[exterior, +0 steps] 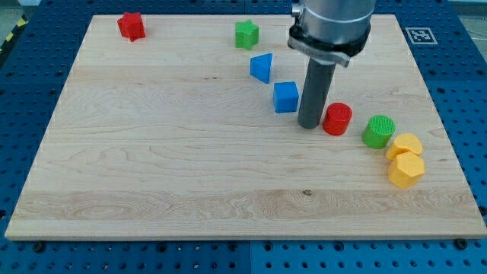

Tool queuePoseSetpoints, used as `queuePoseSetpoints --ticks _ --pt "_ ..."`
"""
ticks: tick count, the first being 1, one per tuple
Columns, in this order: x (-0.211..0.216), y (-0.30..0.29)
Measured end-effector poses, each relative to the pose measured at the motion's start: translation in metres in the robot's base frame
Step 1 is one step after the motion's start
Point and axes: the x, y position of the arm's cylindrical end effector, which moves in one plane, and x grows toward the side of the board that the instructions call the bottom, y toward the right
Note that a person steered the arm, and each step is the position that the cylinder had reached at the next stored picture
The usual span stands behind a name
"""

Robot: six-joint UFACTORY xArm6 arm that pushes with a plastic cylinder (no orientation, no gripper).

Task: Move the red circle to the top right of the board

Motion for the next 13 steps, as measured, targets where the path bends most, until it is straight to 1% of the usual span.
queuePoseSetpoints --ticks 1,2,3,4,6,7,8,9,10,11,12,13 --pt "0.015 0.006" --pt "-0.004 0.046" --pt "-0.053 0.077" --pt "-0.063 0.075" --pt "-0.051 0.074" --pt "-0.051 0.097" --pt "-0.074 0.112" --pt "-0.064 0.112" --pt "-0.052 0.134" --pt "-0.087 0.149" --pt "-0.136 0.141" --pt "-0.128 0.141"
